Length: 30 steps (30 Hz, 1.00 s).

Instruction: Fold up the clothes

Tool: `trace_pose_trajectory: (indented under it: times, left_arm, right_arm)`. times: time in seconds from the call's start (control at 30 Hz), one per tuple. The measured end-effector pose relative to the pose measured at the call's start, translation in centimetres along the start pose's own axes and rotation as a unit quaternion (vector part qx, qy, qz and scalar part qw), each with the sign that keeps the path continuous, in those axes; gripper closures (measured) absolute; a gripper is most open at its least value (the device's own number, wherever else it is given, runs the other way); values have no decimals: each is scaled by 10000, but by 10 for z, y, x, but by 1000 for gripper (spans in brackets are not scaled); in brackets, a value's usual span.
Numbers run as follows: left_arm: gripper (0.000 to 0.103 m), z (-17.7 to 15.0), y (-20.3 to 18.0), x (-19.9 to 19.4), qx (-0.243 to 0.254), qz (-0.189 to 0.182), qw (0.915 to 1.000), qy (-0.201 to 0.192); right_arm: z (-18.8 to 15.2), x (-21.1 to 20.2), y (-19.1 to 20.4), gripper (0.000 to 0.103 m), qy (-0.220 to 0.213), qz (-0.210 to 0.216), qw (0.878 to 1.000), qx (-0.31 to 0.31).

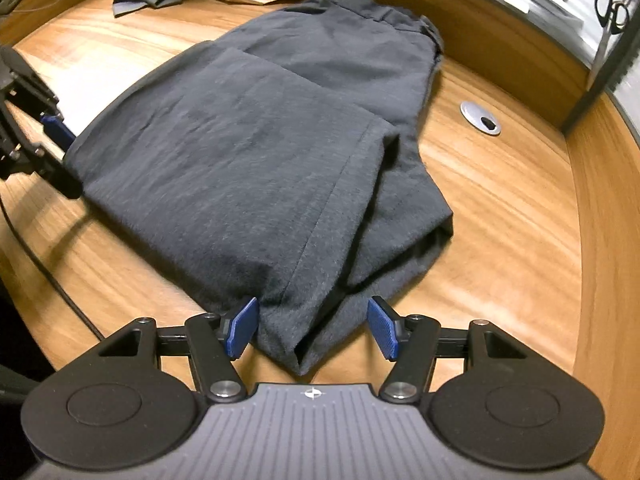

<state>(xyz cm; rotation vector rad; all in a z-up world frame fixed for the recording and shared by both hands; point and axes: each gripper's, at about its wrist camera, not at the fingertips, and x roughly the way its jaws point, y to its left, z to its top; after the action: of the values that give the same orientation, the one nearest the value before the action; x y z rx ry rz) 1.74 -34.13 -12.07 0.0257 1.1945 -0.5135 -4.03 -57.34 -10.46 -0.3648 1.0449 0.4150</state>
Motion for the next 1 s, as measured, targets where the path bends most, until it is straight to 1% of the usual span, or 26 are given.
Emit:
trace_pose_trajectory:
  times: [0.1,0.17,0.2,0.3,0.4,0.47,0.53,0.6,0.67,0.7,0.77,0.8,0.83,0.87,0.93,0.97,1.0]
  left_arm:
    - [56,-1,-20,6,-277,181,9994,-69]
    - [56,-2,-21,4,-514,278,9982,-157]
    - [56,-3,-19,1,-663,316,9970,-245]
    - [56,-3,-12,-12,-1092,425,9916,-550]
    - [56,3,-3,-26,-1458,530,9836,-924]
    - [56,12,6,-28,-1719,554,9772,-1118]
    - [56,27,10,-21,-1789,639,9751,-1145]
    - [57,41,14,-13,-1844,729,9733,-1160]
    - [60,56,17,-5,-1898,819,9713,-1175]
    - [64,63,19,-2,-1926,864,9703,-1182]
    - [69,73,22,6,-2025,938,9676,-1180]
    - [73,75,23,11,-2105,964,9656,-1185]
    - [76,74,24,11,-2164,961,9639,-1215]
    - [79,73,25,9,-2219,953,9623,-1248]
    - [88,71,27,7,-2330,937,9590,-1316]
    - [92,70,28,6,-2386,929,9572,-1349]
    - [93,69,29,4,-2441,921,9554,-1383]
  right_arm:
    - [-5,0,-20,37,27,239,9996,114]
    - [-7,-3,-31,37,78,400,9988,278]
    - [-4,-7,-34,37,35,472,9983,343]
    - [6,-20,-42,38,-120,684,9962,531]
    - [30,-21,-53,37,-279,686,9951,660]
    - [46,-21,-60,37,-384,680,9942,744]
    - [59,-10,-68,37,-367,761,9924,891]
    - [71,7,-79,38,-288,910,9879,1225]
    - [82,20,-87,38,-261,1016,9845,1403]
    - [87,26,-90,39,-260,1041,9840,1423]
    - [96,38,-94,45,-187,1056,9838,1437]
    - [99,45,-95,51,-103,1041,9842,1427]
    - [99,51,-96,66,-31,1089,9832,1468]
    - [99,56,-97,78,41,1147,9818,1516]
    - [98,63,-98,84,99,1218,9794,1609]
    - [98,63,-97,93,73,1226,9786,1654]
    - [97,64,-97,96,47,1234,9777,1699]
